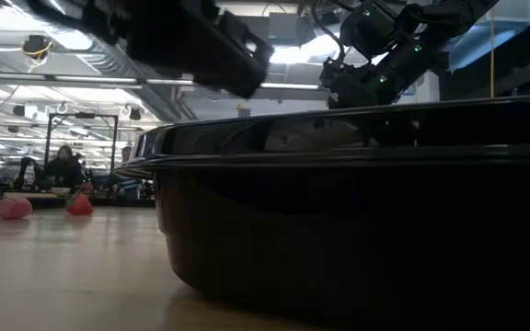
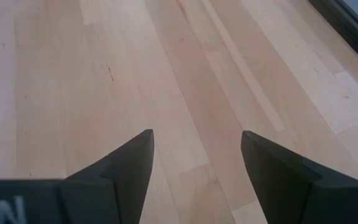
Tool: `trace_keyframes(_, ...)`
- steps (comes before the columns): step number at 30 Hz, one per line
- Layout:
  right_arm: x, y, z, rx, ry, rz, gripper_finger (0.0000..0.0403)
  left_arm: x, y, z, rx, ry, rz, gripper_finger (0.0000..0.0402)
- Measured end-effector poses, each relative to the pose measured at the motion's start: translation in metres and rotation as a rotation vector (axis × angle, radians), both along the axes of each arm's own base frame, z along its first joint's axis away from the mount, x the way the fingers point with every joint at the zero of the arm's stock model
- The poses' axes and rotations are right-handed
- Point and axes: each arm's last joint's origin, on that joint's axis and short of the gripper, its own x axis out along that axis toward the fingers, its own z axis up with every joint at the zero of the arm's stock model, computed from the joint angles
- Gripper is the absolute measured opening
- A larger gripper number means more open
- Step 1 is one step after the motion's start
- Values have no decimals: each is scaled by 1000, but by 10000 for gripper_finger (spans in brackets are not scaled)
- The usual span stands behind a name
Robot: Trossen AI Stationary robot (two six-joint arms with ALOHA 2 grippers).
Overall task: Pick and placing Produce into tupperware
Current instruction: Put the blueberry into the black bin, then put the strawberry into the black bin
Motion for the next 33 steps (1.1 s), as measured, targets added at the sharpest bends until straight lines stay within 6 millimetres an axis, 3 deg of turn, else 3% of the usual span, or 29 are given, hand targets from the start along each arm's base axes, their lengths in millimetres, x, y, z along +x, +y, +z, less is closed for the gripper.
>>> trace_keyframes(7, 0, 0, 0, 1, 0, -1, 243, 11, -5, -34, -54, 64, -22, 54)
trace_keyframes(14, 0, 0, 0, 2, 3, 0, 243, 12, -2, -41, -22, 117, 93, 88)
trace_keyframes(20, 0, 0, 0, 1, 5, 0, 243, 3, 2, -26, -33, 153, 101, 130)
trace_keyframes(26, 0, 0, 0, -14, 10, 15, 243, -9, 7, -5, -14, 173, 96, 209)
trace_keyframes(33, 0, 0, -1, -14, 12, 14, 243, -48, 31, 21, 84, 389, 362, 304)
